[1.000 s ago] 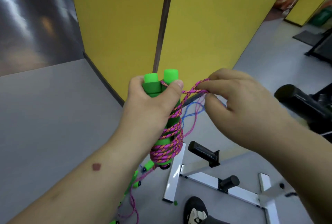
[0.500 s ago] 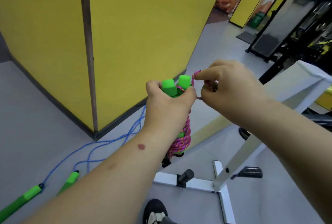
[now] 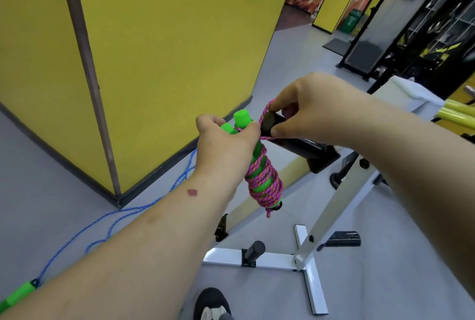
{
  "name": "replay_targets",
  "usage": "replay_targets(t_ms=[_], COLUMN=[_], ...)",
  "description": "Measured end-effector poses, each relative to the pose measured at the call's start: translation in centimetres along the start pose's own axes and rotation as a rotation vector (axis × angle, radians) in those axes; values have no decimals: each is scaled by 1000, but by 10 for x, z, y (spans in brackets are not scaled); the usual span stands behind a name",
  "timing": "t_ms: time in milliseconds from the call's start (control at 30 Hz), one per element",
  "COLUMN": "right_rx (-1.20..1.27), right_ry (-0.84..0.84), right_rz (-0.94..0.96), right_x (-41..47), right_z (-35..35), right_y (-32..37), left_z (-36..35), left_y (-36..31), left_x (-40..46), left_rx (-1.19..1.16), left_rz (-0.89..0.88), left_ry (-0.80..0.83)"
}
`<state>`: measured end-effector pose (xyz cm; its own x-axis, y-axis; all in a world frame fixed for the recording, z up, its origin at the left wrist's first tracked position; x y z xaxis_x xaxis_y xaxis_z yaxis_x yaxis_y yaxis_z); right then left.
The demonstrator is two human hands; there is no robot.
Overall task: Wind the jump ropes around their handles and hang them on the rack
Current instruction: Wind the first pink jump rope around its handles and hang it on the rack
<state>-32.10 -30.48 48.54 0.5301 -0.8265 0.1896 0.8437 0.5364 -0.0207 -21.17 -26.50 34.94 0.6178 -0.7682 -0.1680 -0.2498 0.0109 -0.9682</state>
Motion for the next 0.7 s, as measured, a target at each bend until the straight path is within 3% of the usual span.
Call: replay_targets(t_ms=[100, 267, 500, 700], right_rx=[63, 286, 577, 356], right_ry=[72, 103, -15, -56], right_rz=[-76, -208, -313, -231], right_x=[4, 4, 0, -15], right_z=[1, -4, -19, -21], right_y=[-8, -24, -40, -33], left_z=[0, -5, -12, -29], left_y=[-3, -5, 8, 28], left_x=[5, 7, 15, 5], left_rx=[65, 43, -58, -85], left_rz=[-39, 49, 59, 117], left_ry=[22, 166, 164, 247])
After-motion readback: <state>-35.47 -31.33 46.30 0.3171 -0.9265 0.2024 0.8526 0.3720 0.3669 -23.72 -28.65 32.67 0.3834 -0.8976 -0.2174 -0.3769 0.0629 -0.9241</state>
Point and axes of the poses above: each hand's wrist, its own x-axis towards the middle knuckle, its own z-axis out of the back of the hand, y = z × x, the point moved 6 cm from there along x, towards the middle knuckle, and after that the axes turned 9 degrees about -y, right-handed, at the moved point
